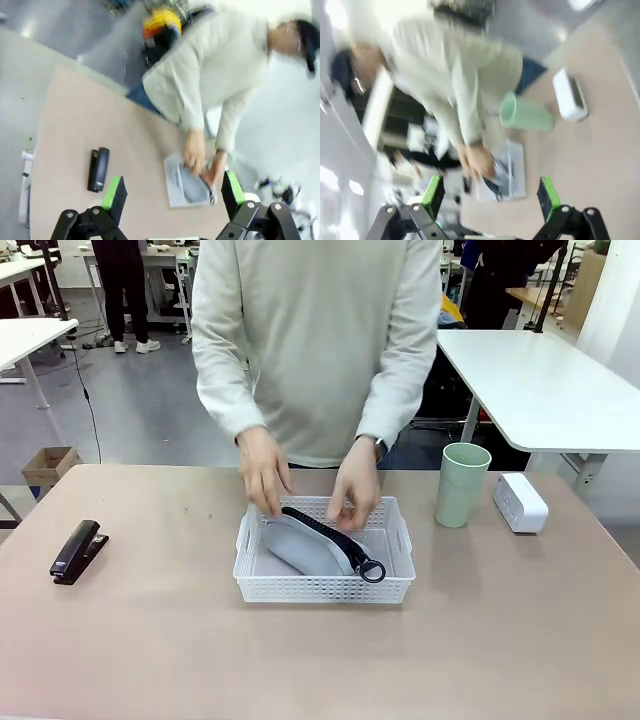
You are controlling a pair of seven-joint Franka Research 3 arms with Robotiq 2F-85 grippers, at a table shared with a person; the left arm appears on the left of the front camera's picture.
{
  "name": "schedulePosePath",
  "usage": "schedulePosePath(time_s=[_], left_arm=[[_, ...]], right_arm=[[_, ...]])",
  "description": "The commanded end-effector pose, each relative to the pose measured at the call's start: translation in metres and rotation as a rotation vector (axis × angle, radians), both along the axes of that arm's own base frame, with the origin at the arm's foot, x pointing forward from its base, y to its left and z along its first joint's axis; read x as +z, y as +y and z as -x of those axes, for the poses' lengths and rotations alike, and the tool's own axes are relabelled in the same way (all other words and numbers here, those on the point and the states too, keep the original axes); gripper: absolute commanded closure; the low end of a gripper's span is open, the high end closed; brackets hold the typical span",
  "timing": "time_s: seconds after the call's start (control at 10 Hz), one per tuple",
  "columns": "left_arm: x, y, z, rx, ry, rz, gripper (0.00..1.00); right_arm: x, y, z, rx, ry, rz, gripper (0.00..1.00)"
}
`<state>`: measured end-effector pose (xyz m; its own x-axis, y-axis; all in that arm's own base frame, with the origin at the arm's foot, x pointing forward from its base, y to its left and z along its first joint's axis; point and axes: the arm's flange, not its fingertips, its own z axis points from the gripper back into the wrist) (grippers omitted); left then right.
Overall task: Efficiently arrange items inside the basket to fit them all.
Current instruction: Pick up the Digital clock and place it inside the Organizing basket.
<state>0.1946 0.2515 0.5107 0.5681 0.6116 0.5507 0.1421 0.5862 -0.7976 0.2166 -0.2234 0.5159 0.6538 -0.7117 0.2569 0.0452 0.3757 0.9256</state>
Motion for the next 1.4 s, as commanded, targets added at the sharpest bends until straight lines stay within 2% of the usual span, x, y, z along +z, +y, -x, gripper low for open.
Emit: schedulePosePath(time_s=[0.0,0.1,0.2,0.9,1.0,1.2,1.3], left_arm=[[-0.089,-0.065,0.023,0.062,-0.014,0.096,0.0],[-0.095,-0.067,0.015,0.069,0.02,0.075,0.0],[-0.018,0.021,0.015,0.067,0.004,0.069,0.0],[-0.018,0.021,0.015,0.067,0.004,0.069,0.0],[-0.018,0.021,0.015,0.067,0.004,0.069,0.0],[-0.018,0.021,0.015,0.067,0.004,0.069,0.0],[-0.018,0.021,0.015,0.067,0.004,0.069,0.0]], right_arm=[[-0.054,0.027,0.029,-0.215,-0.084,-0.131,0.0],[0.0,0.0,0.0,0.0,0.0,0.0,0.0],[0.0,0.0,0.0,0.0,0.0,0.0,0.0],[0.0,0.0,0.0,0.0,0.0,0.0,0.0],[-0.001,0.004,0.002,-0.008,0.041,0.0,0.0],[0.022,0.045,-0.064,0.135,0.114,0.233,0.0],[0.024,0.081,-0.108,0.162,0.248,0.519,0.0]])
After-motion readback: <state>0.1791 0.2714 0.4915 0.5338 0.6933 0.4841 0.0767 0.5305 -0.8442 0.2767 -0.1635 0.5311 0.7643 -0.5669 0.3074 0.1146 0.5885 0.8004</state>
